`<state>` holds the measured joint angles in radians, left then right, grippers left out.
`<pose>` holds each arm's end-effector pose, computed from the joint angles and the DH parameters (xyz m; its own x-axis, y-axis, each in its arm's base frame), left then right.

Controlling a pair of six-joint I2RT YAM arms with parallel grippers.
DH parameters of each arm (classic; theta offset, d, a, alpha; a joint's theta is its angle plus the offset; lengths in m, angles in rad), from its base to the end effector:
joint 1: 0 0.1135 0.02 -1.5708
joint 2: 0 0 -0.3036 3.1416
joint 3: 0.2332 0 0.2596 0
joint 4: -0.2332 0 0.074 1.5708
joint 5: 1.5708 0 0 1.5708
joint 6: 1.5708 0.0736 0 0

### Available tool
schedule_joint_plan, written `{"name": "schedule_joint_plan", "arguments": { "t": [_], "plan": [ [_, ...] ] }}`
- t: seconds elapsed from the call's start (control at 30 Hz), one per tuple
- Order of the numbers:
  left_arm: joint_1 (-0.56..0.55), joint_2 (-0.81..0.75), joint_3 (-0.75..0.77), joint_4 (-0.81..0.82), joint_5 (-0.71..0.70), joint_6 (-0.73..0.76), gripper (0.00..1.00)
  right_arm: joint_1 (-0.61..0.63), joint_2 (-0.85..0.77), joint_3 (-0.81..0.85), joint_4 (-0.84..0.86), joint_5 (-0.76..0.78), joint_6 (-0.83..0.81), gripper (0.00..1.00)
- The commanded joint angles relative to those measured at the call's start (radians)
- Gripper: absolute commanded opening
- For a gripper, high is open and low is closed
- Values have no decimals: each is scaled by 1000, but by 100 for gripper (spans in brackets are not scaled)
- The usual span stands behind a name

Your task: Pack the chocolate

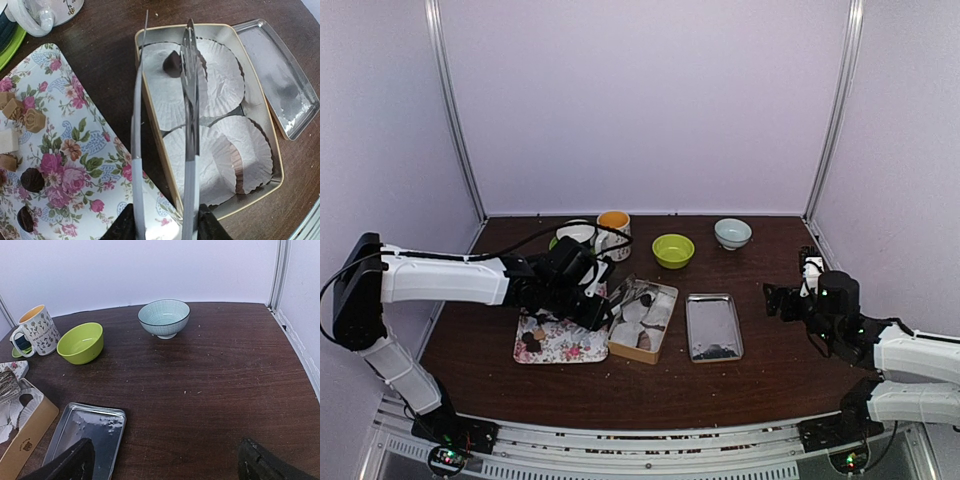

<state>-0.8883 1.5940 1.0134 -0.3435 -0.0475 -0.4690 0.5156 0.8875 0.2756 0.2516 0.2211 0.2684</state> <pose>0.2298 -0.2772 0.2109 -0.7912 0.2576 -0.5546 0.4478 0.8617 -0.2386 0.1872 0.0875 0.2016 -0.3760 0.0843 -0.9228 -0.2103 0.9621 0.1736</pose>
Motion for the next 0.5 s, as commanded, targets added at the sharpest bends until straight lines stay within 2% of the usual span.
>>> {"name": "schedule_joint_plan", "arguments": {
  "t": [0.0,0.47],
  "plan": [
    [-1,-80,-15,31,-24,-5,38,-3,0,15,11,-26,-8,100],
    [-1,-245,-57,-100,-106,-19,38,4,8,111,-84,-113,35,100]
  ]
}}
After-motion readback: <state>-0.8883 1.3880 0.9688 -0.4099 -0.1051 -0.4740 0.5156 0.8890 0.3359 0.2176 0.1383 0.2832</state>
